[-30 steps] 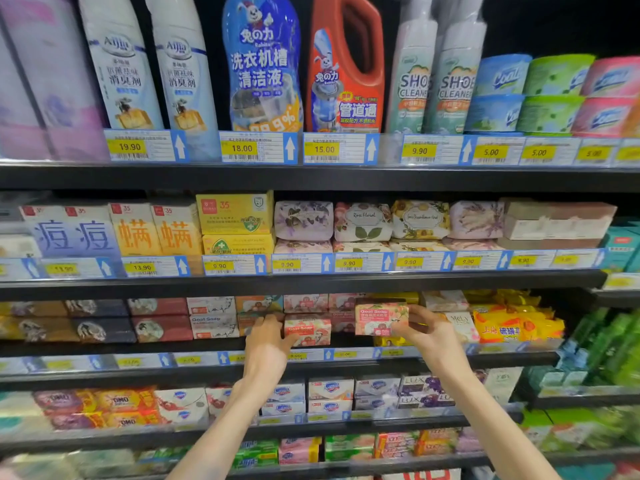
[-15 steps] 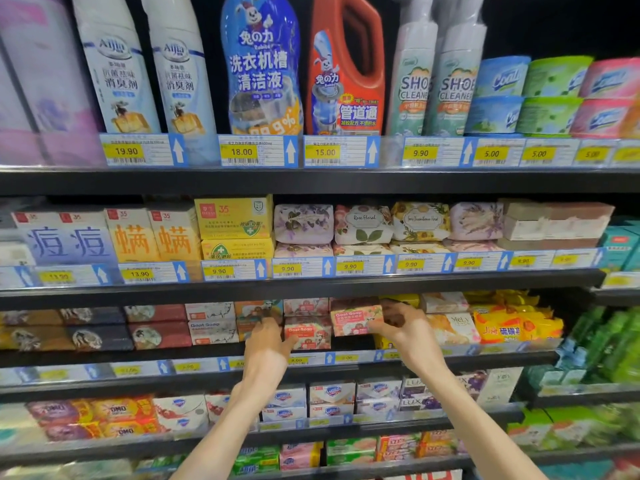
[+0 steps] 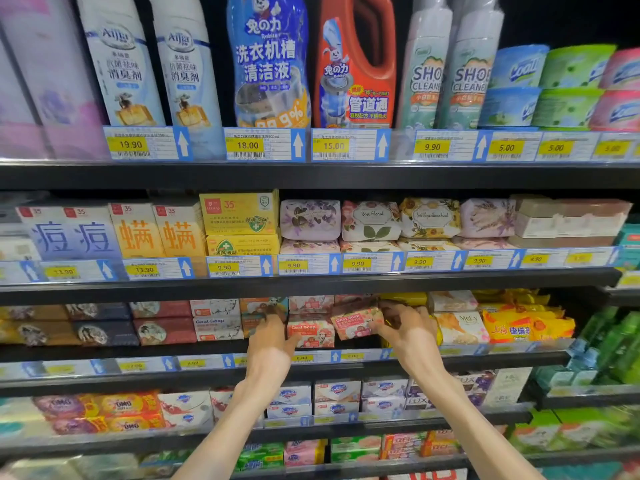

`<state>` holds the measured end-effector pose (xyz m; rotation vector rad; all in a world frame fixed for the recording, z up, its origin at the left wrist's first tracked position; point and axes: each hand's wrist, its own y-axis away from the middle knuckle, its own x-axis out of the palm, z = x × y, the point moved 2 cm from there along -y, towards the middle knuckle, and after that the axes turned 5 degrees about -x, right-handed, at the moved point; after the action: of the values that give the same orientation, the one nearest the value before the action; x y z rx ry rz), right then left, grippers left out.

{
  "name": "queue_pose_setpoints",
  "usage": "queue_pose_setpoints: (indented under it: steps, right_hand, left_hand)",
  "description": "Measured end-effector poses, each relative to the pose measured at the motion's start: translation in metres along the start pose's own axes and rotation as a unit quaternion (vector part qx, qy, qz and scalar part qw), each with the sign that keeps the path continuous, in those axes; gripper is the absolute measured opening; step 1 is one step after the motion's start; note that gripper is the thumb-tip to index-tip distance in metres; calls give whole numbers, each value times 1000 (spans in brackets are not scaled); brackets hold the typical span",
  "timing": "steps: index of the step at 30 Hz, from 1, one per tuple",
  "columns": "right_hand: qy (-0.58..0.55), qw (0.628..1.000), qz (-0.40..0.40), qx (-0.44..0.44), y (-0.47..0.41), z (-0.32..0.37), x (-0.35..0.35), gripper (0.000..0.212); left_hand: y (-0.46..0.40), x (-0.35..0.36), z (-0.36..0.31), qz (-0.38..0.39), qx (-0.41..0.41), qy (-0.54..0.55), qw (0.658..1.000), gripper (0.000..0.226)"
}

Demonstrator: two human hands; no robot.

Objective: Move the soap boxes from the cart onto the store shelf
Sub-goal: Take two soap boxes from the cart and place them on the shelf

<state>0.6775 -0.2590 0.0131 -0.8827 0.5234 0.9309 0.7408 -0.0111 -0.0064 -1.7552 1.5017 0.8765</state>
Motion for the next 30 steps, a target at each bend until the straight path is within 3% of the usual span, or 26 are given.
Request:
queue_pose_setpoints:
  steps: [4,9,14,22,25,27,30]
  right_hand:
    - [24,999,24,-5,-2,2,1,35]
    - [146,989,29,-4,-5,-1,4,49]
    - [226,973,39,-19,-3,3,12,47]
    - [235,972,9,-6,-1,3,21,48]
    - [230,972,-16,-53,5,1,15,48]
    - [218,969,-55,-104,14,4,13,46]
    - [203,965,-48,-160,26,29,16,43]
  left_hand:
    - [0,0,2,-2,2,1,1000,37]
    - [2,-1,0,-5,3,5,1000,37]
    - [3,-2,-1,-11,8,4,1000,35]
    - [3,-1,-1,-11,13,-1,1000,39]
    - [7,-5,0,-4,16,-13,1000,43]
    - [18,-12,3,-47,55,-24,997,44]
    - [45,-30,9,-116,109,-38,987,44]
